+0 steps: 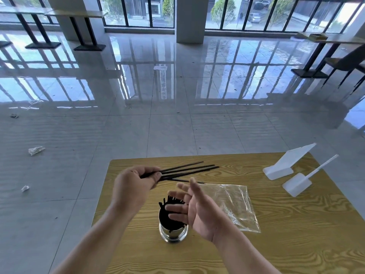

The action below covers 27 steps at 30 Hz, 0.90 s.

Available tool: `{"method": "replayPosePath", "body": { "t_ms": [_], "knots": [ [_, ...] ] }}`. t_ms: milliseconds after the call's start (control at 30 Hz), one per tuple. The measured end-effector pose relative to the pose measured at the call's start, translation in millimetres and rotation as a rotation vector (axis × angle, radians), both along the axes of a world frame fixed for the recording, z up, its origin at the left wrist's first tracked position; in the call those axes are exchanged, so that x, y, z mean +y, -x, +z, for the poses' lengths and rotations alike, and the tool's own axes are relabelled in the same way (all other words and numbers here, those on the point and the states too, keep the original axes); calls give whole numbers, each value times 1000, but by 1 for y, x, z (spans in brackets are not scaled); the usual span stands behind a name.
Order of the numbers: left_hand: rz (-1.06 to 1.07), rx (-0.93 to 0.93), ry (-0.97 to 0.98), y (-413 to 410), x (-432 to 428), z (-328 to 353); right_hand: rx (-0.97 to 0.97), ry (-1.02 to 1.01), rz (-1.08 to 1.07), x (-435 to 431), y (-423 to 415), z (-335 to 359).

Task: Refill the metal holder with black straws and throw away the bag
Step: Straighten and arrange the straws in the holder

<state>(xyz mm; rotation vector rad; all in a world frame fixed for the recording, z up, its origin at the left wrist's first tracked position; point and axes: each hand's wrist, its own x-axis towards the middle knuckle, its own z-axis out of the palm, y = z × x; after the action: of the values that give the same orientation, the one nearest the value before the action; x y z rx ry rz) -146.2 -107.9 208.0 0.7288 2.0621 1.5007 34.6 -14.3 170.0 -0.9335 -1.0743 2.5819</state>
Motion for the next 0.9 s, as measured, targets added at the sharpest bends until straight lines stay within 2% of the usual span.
{"method": "replayPosePath", "body": {
  "t_ms": [100, 167, 267, 333, 400, 500, 567, 633, 767, 900],
  "knots": [
    [-56, -253, -21, -11, -1, -10, 159, 178, -152, 11, 3, 14],
    [-66, -367, -20, -13, -3, -15, 150, 196, -228, 18, 4, 21],
    [-89, -525, -5, -14, -6, -24, 14, 64, -224, 24, 3, 25],
    [-129, -583, 23, -13, -9, -31, -112, -105, -219, 27, 3, 26],
    [-195, -471, 132, -11, -13, -41, -232, -368, -211, 29, 3, 27],
    [-272, 10, 441, -8, -19, -57, -345, -798, -146, 30, 0, 28],
    [-290, 215, 545, -7, -23, -62, -400, -991, -66, 26, 0, 27],
    [-309, 290, 573, -7, -25, -66, -409, -1063, 7, 21, 1, 22],
    [-331, 336, 622, -8, -23, -69, -448, -1049, 149, 13, 6, 8],
    [-390, 354, 649, -11, -21, -68, -532, -1014, 78, 17, -1, -6]
  ]
}}
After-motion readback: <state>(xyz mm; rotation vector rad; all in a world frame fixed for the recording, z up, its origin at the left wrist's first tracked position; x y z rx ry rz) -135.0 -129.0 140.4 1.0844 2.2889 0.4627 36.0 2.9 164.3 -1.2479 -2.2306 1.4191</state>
